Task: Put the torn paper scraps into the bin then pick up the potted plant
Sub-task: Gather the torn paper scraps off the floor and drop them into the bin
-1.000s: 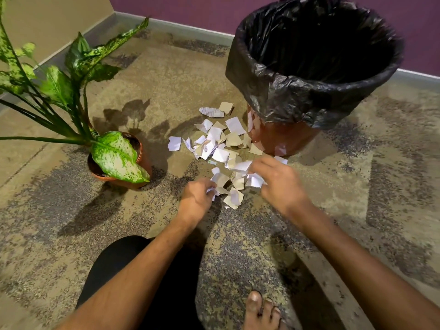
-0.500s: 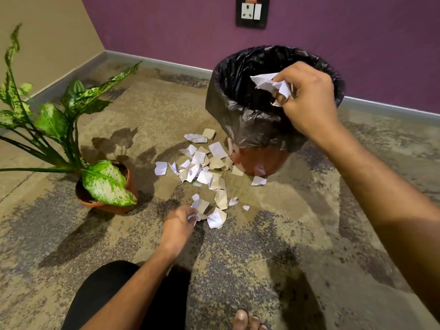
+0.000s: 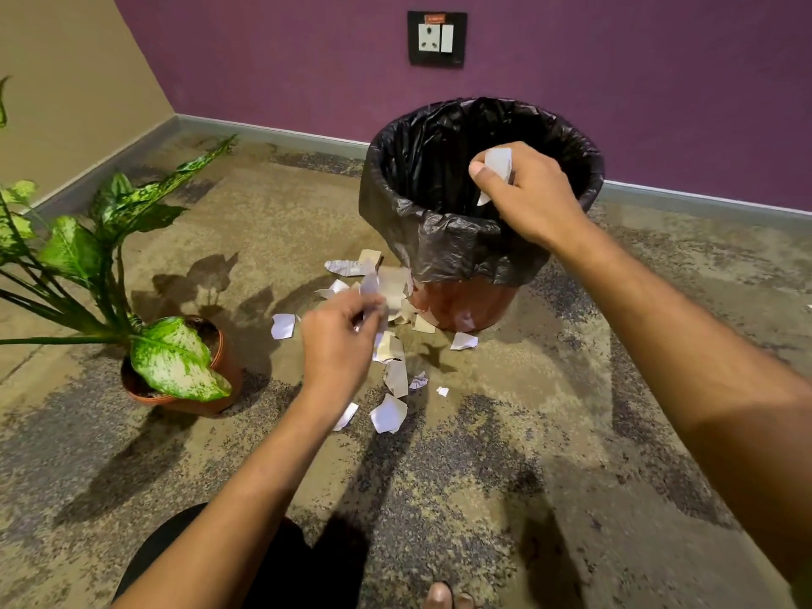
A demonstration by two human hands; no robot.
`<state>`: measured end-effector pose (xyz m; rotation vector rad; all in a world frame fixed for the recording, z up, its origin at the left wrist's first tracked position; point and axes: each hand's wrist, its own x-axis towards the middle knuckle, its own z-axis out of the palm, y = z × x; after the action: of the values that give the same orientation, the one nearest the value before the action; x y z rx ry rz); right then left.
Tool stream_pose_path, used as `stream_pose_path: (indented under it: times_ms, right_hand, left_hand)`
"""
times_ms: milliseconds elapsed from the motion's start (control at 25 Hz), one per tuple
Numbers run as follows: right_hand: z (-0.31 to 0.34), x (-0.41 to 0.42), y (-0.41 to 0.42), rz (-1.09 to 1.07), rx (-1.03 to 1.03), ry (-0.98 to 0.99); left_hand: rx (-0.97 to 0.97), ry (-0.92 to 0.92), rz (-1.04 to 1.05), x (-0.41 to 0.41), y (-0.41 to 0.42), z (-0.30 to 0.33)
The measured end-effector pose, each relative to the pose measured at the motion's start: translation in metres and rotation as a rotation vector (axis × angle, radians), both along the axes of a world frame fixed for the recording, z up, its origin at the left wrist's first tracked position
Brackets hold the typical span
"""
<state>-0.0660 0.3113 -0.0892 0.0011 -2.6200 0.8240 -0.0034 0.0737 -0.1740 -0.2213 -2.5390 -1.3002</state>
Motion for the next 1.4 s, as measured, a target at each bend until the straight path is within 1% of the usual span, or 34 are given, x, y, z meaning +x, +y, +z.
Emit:
stream_pose_path:
  times_ms: [120, 200, 280, 360, 440, 520, 600, 680, 760, 840, 960, 1040, 1160, 1320, 1400]
  right_hand:
    - [0.002, 0.000, 0.002, 0.009, -0.088, 0.010]
    - [0.001, 0.004, 0.002, 0.005, -0.104, 0.032]
    - [0.001, 0.011, 0.001, -0.004, -0.084, 0.082]
    - [0.001, 0.022, -0.005, -0.021, -0.088, 0.184]
    - [-0.001, 0.036, -0.014, -0.055, -0.131, 0.321]
    - [-0.006, 0.053, -0.025, -0.090, -0.177, 0.422]
    - [-0.016, 0.071, -0.035, -0.097, -0.194, 0.488]
    - [-0.033, 0.086, -0.045, -0.085, -0.213, 0.499]
    - [-0.055, 0.099, -0.056, -0.063, -0.234, 0.452]
    - [-0.081, 0.110, -0.066, -0.029, -0.245, 0.360]
    - [-0.122, 0.118, -0.068, -0.006, -0.246, 0.128]
    - [-0.150, 0.117, -0.060, -0.033, -0.164, -0.050]
    - [-0.193, 0.113, -0.043, -0.053, -0.024, -0.272]
    - [-0.237, 0.102, -0.030, -0.021, 0.187, -0.474]
    - [-0.250, 0.092, -0.028, -0.009, 0.241, -0.568]
  left_hand:
    - [0.106, 0.103, 0.005, -0.015, 0.013, 0.044]
    - [0.151, 0.141, -0.004, -0.024, 0.021, 0.067]
    - [0.172, 0.162, -0.017, -0.034, 0.031, 0.083]
    - [0.164, 0.171, -0.047, -0.047, 0.043, 0.094]
    - [0.118, 0.157, -0.077, -0.062, 0.055, 0.104]
    - [0.011, 0.159, -0.078, -0.074, 0.066, 0.113]
    - [-0.077, 0.173, -0.069, -0.085, 0.072, 0.120]
    - [-0.115, 0.175, -0.072, -0.094, 0.074, 0.123]
    - [-0.143, 0.174, -0.076, -0.099, 0.075, 0.123]
    - [-0.155, 0.170, -0.105, -0.099, 0.074, 0.121]
    - [-0.166, 0.161, -0.208, -0.096, 0.071, 0.118]
    - [-0.131, 0.196, -0.234, -0.093, 0.065, 0.113]
    - [-0.016, 0.263, -0.198, -0.083, 0.049, 0.091]
    - [0.013, 0.332, -0.138, -0.061, 0.018, 0.045]
    - [0.059, 0.281, -0.071, -0.043, 0.002, 0.014]
